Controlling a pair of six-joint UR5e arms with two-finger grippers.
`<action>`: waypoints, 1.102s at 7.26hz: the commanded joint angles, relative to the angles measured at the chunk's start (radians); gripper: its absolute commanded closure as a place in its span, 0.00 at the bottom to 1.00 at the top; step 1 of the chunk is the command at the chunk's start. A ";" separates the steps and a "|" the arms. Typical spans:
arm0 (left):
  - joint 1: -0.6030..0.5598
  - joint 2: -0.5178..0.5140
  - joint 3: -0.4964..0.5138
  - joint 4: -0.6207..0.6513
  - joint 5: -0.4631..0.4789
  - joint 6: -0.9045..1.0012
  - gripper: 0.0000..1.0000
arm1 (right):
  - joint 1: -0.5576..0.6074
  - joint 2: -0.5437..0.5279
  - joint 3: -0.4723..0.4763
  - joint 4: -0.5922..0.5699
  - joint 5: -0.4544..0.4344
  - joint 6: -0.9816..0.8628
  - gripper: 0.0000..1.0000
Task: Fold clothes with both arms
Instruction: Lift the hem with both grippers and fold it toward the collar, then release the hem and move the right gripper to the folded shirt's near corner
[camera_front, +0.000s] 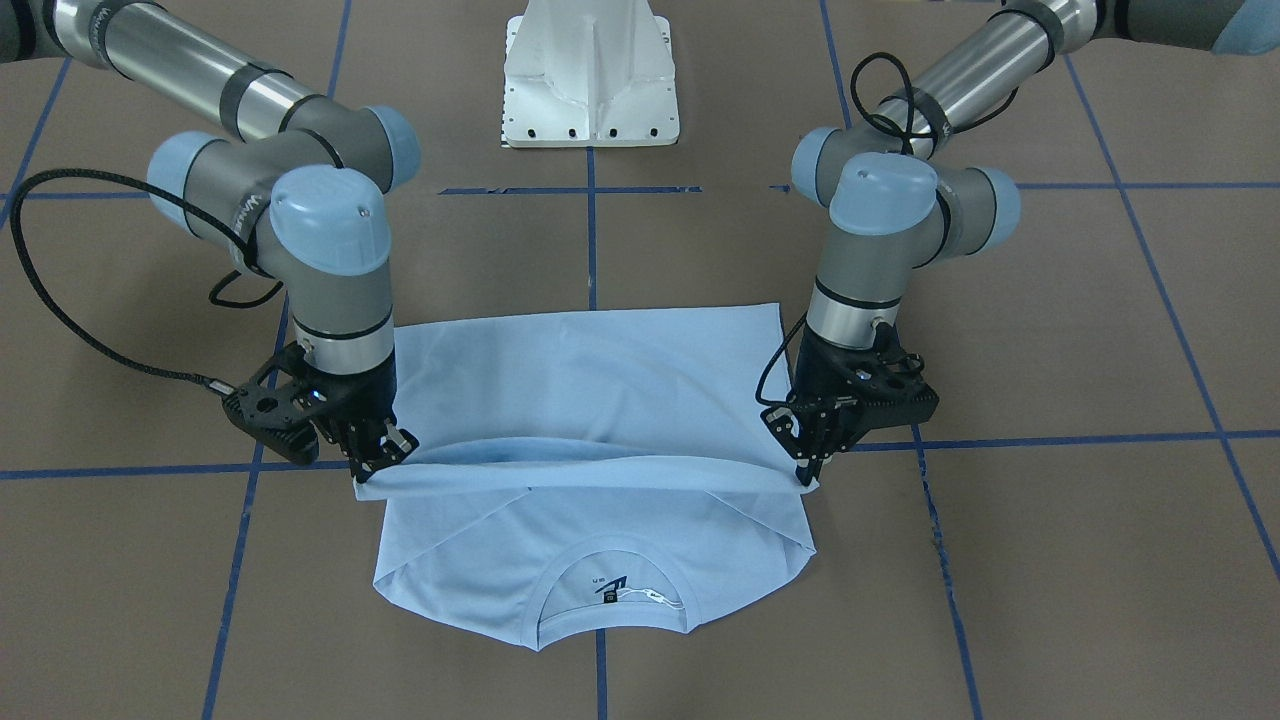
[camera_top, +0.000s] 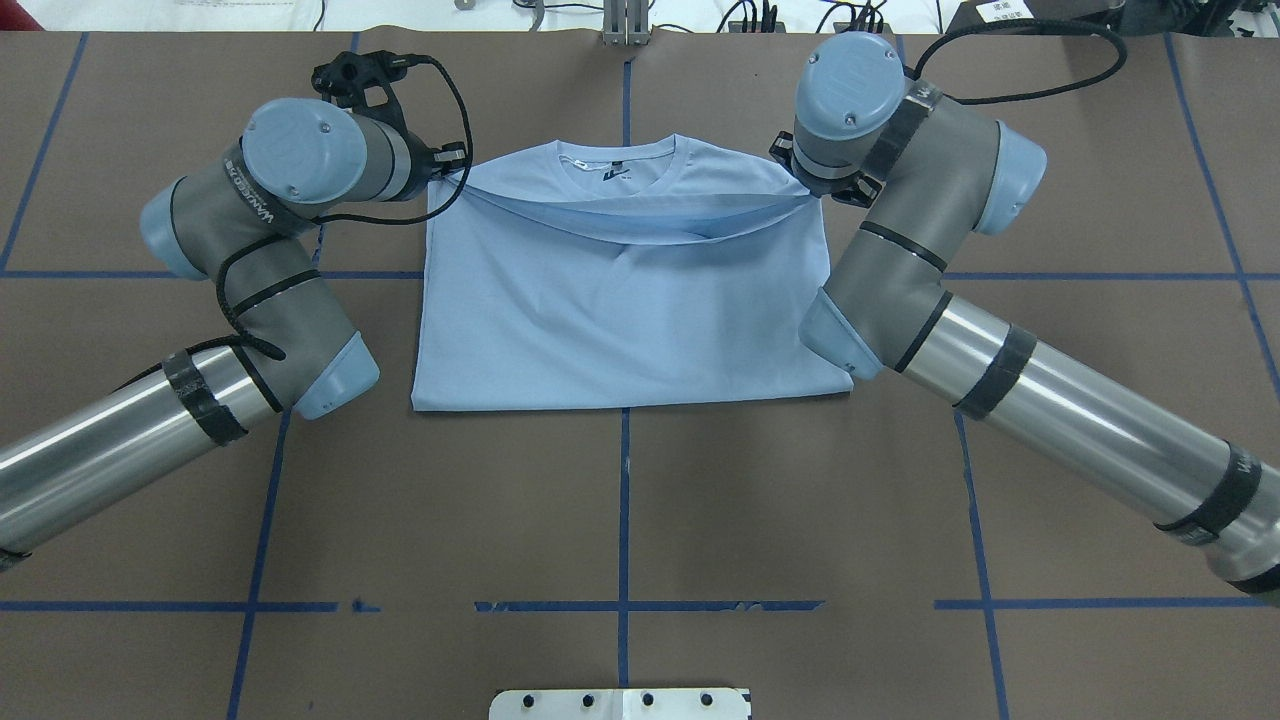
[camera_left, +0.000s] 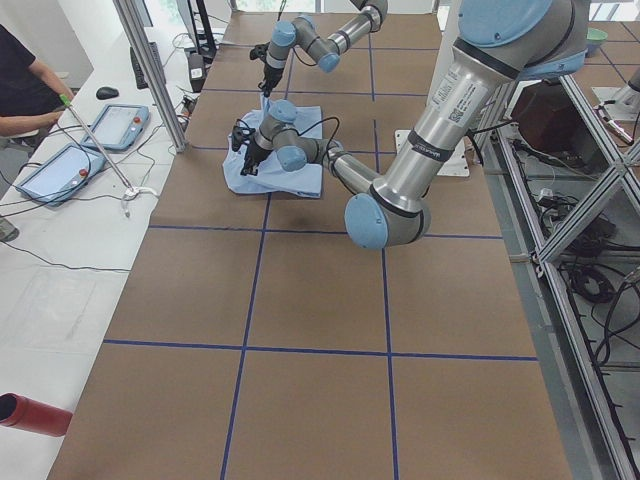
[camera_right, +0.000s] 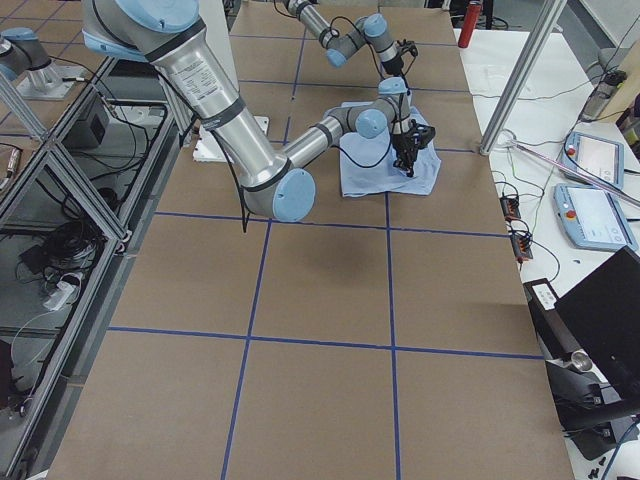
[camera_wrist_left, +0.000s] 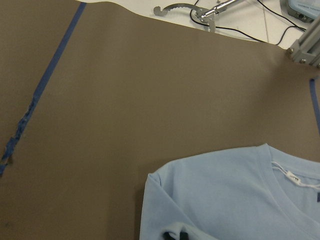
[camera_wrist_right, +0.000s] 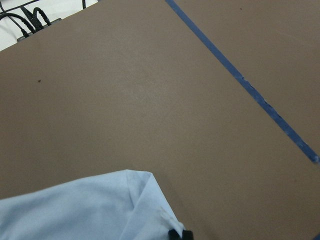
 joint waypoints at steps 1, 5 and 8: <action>-0.010 -0.029 0.088 -0.077 0.015 0.002 1.00 | 0.014 0.033 -0.104 0.068 0.001 -0.011 1.00; -0.014 -0.027 0.102 -0.082 0.015 0.063 0.50 | 0.005 0.051 -0.139 0.104 0.001 -0.007 0.59; -0.048 -0.011 0.055 -0.153 0.001 0.071 0.46 | -0.023 -0.203 0.229 0.163 0.144 0.073 0.53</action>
